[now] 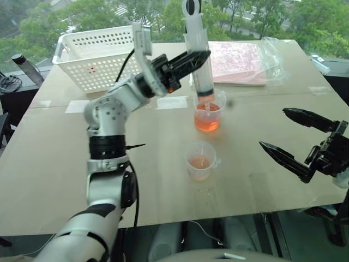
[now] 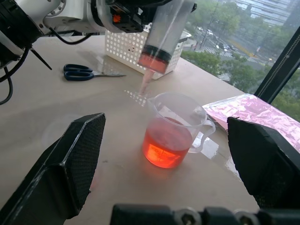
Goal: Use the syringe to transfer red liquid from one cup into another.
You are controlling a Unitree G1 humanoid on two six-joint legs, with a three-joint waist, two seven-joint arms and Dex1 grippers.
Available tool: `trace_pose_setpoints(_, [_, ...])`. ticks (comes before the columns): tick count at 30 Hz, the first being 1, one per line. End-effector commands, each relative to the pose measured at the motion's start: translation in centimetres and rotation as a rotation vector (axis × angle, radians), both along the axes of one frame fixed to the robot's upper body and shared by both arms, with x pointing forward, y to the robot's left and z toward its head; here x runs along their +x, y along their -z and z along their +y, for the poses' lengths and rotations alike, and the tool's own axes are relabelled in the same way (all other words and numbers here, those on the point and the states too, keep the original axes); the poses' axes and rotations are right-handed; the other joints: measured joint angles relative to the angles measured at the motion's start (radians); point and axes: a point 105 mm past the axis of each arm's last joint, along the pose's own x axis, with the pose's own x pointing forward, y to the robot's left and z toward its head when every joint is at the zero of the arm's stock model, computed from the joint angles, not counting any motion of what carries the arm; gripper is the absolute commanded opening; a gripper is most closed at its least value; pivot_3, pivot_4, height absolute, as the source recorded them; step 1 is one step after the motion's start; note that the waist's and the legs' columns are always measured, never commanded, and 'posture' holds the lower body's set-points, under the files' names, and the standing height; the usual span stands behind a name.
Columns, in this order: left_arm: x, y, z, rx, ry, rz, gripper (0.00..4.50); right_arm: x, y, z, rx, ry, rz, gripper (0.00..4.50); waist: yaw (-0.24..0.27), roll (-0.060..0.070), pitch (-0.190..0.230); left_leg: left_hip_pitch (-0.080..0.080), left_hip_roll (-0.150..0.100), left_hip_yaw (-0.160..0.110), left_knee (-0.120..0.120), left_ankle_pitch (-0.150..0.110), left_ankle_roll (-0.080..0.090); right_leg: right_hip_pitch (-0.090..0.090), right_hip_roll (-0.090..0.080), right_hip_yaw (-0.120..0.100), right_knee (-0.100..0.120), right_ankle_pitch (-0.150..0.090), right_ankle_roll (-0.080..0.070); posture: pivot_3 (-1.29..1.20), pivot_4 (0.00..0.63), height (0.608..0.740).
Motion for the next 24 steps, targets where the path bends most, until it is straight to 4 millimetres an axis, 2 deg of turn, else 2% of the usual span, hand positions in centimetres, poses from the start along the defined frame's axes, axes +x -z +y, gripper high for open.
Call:
trace_pose_setpoints(1, [-3.7,1.5,-0.9,0.120,0.166,-0.158,1.41,-0.6,-0.2,0.4,-0.017,-0.033,-0.016,4.46,0.001,0.000,0.000,0.000,0.000,0.000,0.000,0.000,0.000,0.000,0.000,0.000,0.000,0.000,0.000,0.00,0.150,0.740])
trace_pose_setpoints(11, [-4.6,5.1,-1.7,0.183,0.199,-0.339,1.41,-1.2,0.2,1.5,-0.009,-0.064,0.010,4.46,0.003,0.000,0.000,0.001,0.000,-0.001,0.001,0.000,0.000,0.002,-0.001,-0.001,-0.001,0.000,0.000,0.00,0.150,0.740])
trace_pose_setpoints(16, [-4.9,6.6,-1.5,0.204,0.202,-0.340,1.41,-2.4,1.1,1.4,-0.069,-0.093,0.058,4.46,0.004,0.000,0.000,0.001,0.000,-0.001,0.001,0.000,0.000,0.002,-0.001,-0.001,-0.001,0.000,0.000,0.00,0.150,0.740])
trace_pose_setpoints(22, [-5.6,7.0,-1.8,0.201,0.210,-0.352,1.41,-4.1,3.9,-0.4,-0.209,-0.103,0.169,4.46,0.006,0.000,0.000,0.001,0.000,-0.002,0.001,0.000,0.001,0.004,-0.001,-0.002,-0.002,0.000,0.000,0.00,0.150,0.740])
trace_pose_setpoints(24, [-5.6,7.1,-1.9,0.199,0.209,-0.353,1.41,-4.0,3.7,-1.0,-0.186,-0.082,0.158,4.46,0.003,0.000,0.000,0.002,0.000,-0.002,0.001,-0.001,0.001,0.006,0.000,-0.002,-0.003,0.000,0.000,0.00,0.150,0.740])
